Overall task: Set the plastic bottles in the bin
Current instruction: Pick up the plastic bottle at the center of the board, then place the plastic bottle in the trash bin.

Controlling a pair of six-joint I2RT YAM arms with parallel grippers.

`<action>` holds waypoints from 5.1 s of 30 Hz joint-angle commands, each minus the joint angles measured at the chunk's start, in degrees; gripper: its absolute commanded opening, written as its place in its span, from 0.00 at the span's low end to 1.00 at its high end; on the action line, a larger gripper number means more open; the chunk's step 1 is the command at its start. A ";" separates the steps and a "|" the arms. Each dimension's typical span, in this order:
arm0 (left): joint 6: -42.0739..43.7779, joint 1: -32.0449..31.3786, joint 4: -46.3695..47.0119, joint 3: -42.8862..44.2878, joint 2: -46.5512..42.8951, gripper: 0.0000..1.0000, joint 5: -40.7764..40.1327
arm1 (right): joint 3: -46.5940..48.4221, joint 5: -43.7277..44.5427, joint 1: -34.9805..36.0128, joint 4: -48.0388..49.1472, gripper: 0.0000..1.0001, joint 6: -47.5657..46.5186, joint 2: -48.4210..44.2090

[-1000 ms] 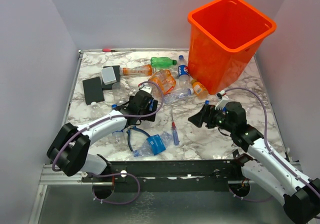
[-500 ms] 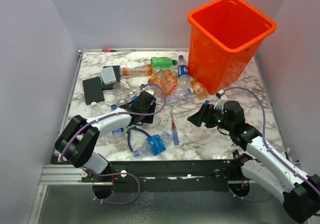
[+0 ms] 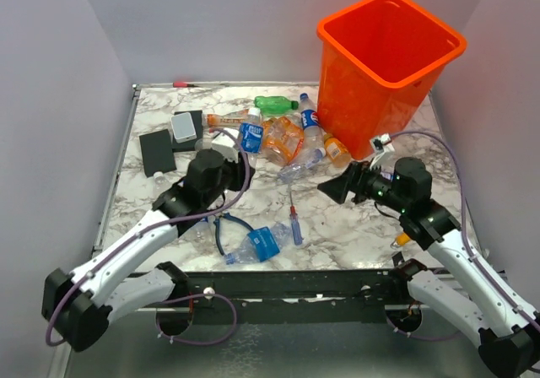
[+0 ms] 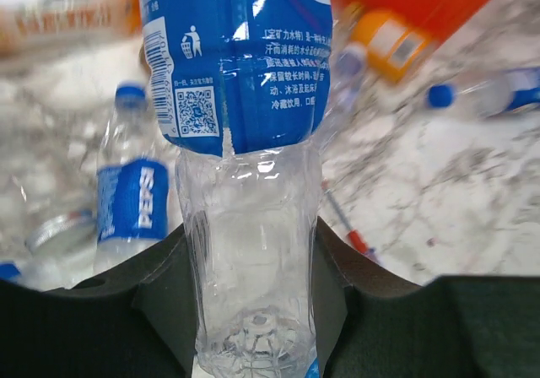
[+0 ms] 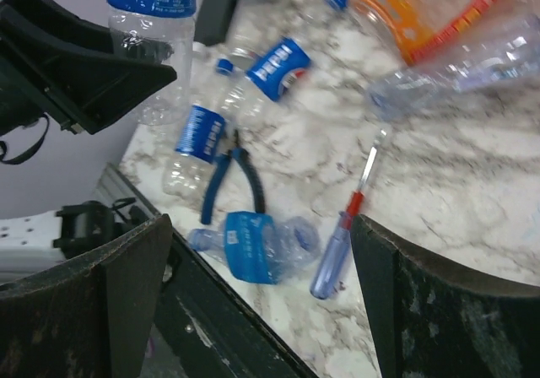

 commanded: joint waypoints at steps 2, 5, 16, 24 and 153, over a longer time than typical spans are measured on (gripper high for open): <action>9.43 -0.06 13.55 -4.75 -14.45 0.36 16.67 | 7.51 -11.84 0.30 7.59 0.90 0.64 0.13; 8.53 -0.09 21.32 -8.83 -17.22 0.36 27.02 | 10.22 -10.90 1.37 16.31 0.89 3.97 1.64; 2.55 -0.10 38.43 -19.96 -22.33 0.32 32.36 | 21.87 4.56 14.53 25.82 0.87 1.28 15.01; 2.24 -0.20 38.42 -20.55 -22.93 0.31 33.54 | 25.31 10.95 17.93 27.40 0.82 2.79 22.02; -6.52 -3.69 8.54 -10.44 -12.41 0.99 -9.97 | -16.09 6.49 -4.09 7.92 0.73 8.71 -4.82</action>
